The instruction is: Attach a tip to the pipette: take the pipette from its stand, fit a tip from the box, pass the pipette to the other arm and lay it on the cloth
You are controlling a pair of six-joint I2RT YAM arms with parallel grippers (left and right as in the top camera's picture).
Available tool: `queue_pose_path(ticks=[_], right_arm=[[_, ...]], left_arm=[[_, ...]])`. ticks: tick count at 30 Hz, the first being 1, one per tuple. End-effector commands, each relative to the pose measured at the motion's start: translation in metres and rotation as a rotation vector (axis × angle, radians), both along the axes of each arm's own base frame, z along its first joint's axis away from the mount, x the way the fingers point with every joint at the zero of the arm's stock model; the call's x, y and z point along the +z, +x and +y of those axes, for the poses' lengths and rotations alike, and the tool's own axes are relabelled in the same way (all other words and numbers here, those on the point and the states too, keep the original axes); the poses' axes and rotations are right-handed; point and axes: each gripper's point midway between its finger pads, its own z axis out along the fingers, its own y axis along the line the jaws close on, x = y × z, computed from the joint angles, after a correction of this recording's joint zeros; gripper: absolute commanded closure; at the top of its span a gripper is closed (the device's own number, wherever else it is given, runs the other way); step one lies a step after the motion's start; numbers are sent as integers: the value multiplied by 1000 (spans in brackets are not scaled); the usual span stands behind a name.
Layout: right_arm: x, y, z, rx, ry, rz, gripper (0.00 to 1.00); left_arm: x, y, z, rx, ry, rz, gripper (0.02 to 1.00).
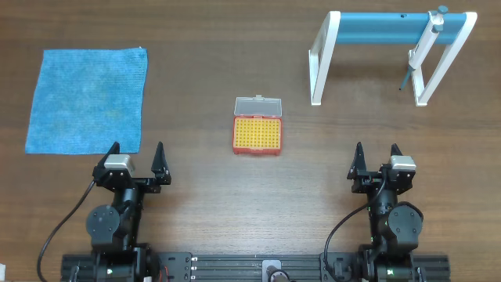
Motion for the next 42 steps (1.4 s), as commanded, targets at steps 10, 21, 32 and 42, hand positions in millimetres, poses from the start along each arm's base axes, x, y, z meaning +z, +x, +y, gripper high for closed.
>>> queue_pose_path(ticks=[10, 21, 32, 42], right_arm=[[29, 61, -65, -212, -61, 106, 240], [22, 190, -108, -58, -218, 248, 237], [8, 226, -115, -66, -81, 162, 237], [8, 229, -112, -56, -85, 155, 921]], left_arm=[[-2, 0, 1, 8, 3, 3, 49], [-2, 0, 1, 8, 3, 3, 51], [-2, 0, 1, 8, 3, 3, 49], [-2, 0, 1, 8, 3, 3, 49]])
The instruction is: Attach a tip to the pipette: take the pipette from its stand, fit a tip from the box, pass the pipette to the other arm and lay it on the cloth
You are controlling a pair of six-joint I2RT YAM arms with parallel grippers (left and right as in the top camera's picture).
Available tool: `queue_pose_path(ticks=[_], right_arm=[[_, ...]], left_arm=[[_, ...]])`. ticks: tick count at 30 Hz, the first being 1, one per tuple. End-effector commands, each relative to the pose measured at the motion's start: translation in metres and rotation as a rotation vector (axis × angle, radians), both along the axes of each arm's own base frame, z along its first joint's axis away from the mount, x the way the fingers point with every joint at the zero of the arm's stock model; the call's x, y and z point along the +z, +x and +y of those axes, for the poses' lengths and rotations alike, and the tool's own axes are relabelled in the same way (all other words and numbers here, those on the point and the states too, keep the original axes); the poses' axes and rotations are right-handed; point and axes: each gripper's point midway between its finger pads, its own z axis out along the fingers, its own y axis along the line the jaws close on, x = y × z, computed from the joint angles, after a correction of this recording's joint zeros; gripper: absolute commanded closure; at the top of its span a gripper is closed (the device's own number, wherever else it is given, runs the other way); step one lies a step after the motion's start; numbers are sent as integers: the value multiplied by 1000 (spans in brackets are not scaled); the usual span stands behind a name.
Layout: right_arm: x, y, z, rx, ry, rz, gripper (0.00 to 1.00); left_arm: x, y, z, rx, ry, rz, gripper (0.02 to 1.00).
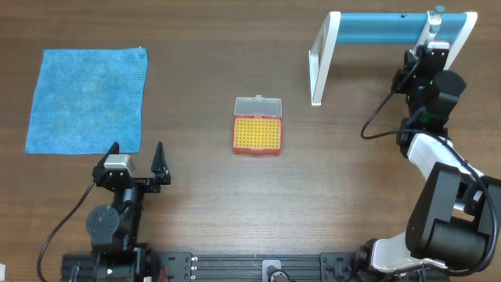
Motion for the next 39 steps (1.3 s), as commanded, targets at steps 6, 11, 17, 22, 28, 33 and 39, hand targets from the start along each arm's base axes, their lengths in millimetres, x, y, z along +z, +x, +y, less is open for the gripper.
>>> queue_pose_path(ticks=[6, 11, 17, 22, 28, 33, 39], right_arm=[[79, -12, 9, 16, -50, -145, 921], [77, -33, 21, 28, -47, -117, 921], [148, -163, 188, 516, -69, -451, 921], [136, -250, 280, 889, 231, -523, 921], [104, -196, 342, 948, 305, -414, 921], [64, -120, 397, 1004, 299, -335, 921], [9, -107, 403, 999, 193, -217, 921]], left_arm=[[-2, 0, 1, 4, 3, 3, 51], [-2, 0, 1, 4, 3, 3, 49], [-2, 0, 1, 4, 3, 3, 49], [-2, 0, 1, 4, 3, 3, 49], [-2, 0, 1, 4, 3, 3, 51], [-2, 0, 1, 4, 3, 3, 49], [-2, 0, 1, 4, 3, 3, 51]])
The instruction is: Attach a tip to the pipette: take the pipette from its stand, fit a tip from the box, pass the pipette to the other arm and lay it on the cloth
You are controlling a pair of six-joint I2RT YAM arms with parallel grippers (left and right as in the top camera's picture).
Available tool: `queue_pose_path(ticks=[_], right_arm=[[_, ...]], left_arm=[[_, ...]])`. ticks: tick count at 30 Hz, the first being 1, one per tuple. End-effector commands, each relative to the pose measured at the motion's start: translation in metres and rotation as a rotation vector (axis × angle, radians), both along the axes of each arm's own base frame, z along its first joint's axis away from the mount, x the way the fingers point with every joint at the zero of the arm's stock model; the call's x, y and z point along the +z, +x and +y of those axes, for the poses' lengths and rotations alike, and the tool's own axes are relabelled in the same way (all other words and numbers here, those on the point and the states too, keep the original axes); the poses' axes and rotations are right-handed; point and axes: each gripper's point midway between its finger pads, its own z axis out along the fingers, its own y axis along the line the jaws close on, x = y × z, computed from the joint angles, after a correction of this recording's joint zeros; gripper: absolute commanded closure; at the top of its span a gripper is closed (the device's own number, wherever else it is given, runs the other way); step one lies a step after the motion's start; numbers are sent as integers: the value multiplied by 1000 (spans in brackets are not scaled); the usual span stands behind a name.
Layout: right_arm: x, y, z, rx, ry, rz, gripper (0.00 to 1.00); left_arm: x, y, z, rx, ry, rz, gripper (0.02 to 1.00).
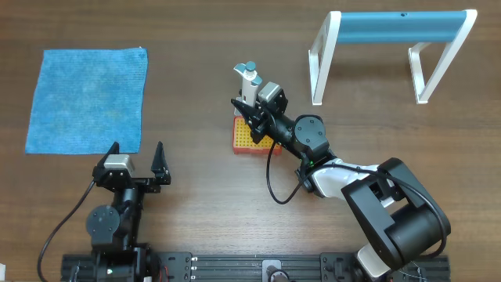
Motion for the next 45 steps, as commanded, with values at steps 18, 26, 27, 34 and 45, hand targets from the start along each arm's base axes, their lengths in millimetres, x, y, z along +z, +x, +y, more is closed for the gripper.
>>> queue_pose_path(ticks=[18, 26, 27, 34, 45], right_arm=[[-32, -1, 1, 5, -69, -116, 921], [-38, -12, 5, 46, -71, -99, 921], [-38, -13, 5, 47, -72, -98, 923], [-37, -11, 4, 41, -71, -101, 921], [-42, -8, 7, 45, -85, -76, 921]], left_arm=[[-2, 0, 1, 4, 3, 3, 51], [-2, 0, 1, 4, 3, 3, 49], [-2, 0, 1, 4, 3, 3, 49], [-2, 0, 1, 4, 3, 3, 49], [-2, 0, 1, 4, 3, 3, 51]])
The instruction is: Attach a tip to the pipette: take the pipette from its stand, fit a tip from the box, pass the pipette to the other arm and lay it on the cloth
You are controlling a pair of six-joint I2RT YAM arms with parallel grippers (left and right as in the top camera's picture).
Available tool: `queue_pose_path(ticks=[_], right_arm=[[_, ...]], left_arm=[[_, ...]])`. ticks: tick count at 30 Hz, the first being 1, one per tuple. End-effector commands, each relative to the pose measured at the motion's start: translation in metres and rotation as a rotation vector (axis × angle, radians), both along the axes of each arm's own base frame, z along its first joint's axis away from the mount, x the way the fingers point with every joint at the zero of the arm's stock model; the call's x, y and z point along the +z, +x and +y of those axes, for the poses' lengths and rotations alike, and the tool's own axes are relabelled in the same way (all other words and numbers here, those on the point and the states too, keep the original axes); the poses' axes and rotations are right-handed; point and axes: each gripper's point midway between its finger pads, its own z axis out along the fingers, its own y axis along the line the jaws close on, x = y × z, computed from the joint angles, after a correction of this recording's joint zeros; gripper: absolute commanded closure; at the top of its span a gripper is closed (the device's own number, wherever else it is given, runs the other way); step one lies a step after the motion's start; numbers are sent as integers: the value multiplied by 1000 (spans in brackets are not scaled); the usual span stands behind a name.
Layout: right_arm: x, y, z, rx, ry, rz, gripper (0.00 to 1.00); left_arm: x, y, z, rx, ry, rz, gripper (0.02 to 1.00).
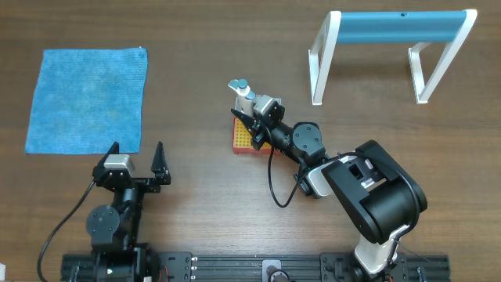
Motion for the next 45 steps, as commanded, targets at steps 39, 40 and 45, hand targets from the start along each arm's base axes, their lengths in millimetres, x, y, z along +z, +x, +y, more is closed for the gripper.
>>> queue_pose_path(ticks=[39, 40, 45], right_arm=[[149, -39, -12, 37, 135, -265, 921], [165, -53, -10, 91, 118, -254, 921], [132, -132, -38, 208, -134, 253, 921]], left_arm=[[-2, 0, 1, 4, 3, 3, 51], [-2, 0, 1, 4, 3, 3, 51], [-2, 0, 1, 4, 3, 3, 49]])
